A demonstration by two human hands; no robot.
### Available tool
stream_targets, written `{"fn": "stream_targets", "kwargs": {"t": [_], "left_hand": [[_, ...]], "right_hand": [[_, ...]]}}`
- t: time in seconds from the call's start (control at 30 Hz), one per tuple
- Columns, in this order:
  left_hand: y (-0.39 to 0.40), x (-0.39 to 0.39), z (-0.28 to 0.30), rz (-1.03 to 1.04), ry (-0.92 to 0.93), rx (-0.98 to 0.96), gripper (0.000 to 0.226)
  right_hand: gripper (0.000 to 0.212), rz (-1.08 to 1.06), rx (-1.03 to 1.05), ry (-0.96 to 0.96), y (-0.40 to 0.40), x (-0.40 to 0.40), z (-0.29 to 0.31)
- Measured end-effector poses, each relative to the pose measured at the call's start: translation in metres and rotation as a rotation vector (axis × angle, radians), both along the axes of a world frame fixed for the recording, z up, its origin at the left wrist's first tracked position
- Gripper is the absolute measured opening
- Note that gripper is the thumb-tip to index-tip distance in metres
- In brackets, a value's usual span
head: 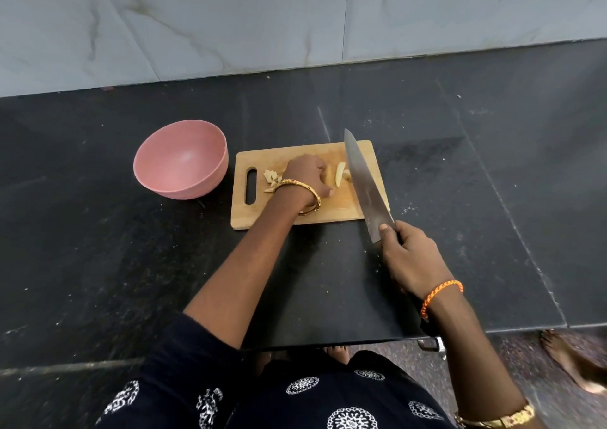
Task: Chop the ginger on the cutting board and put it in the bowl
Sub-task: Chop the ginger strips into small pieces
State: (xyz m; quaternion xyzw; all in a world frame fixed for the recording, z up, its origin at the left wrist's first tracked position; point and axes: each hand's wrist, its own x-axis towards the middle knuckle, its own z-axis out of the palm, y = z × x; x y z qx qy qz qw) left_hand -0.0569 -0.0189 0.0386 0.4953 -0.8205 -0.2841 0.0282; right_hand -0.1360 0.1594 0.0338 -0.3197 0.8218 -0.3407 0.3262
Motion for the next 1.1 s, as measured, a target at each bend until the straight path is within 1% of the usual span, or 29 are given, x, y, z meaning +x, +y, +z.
{"fn": "stream_targets", "kwargs": {"t": [0.07,0.1,0.27,0.43,0.5,0.53,0.7,0.83,0.93,1.0,1.1], "left_hand": [[-0.002,0.002,-0.001,-0.017,0.012,0.01,0.053],[-0.003,0.001,-0.003,-0.012,0.024,0.001,0.055],[-0.003,0.003,-0.011,0.049,0.101,-0.036,0.035],[0.002,0.005,-0.013,0.103,0.205,-0.036,0.038],[0.005,0.004,-0.012,0.122,0.237,0.001,0.054],[0.005,0.003,-0.012,0.124,0.235,0.023,0.06],[-0.001,0.0,-0.014,0.096,0.18,0.089,0.066],[-0.006,-0.001,-0.013,0.029,0.105,0.015,0.062],[-0.007,0.0,-0.012,-0.019,0.094,0.022,0.063],[-0.008,0.001,-0.012,-0.007,0.119,0.04,0.065],[-0.009,0.001,-0.013,0.032,0.133,0.02,0.061]], "right_hand": [[0.033,0.031,0.012,0.037,-0.006,0.005,0.0],[0.032,0.041,0.02,0.048,-0.009,0.008,0.0],[0.031,0.081,0.07,0.096,-0.027,0.013,-0.001],[0.032,0.105,0.112,0.129,-0.037,0.012,-0.001],[0.032,0.115,0.12,0.137,-0.039,0.011,-0.001],[0.032,0.118,0.121,0.141,-0.039,0.01,0.0],[0.033,0.122,0.126,0.16,-0.037,0.004,0.0],[0.034,0.137,0.133,0.155,-0.037,0.001,-0.002],[0.036,0.117,0.123,0.122,-0.037,-0.002,-0.005],[0.036,0.09,0.102,0.104,-0.035,-0.006,-0.006],[0.037,0.06,0.067,0.092,-0.031,-0.01,-0.004]]}}
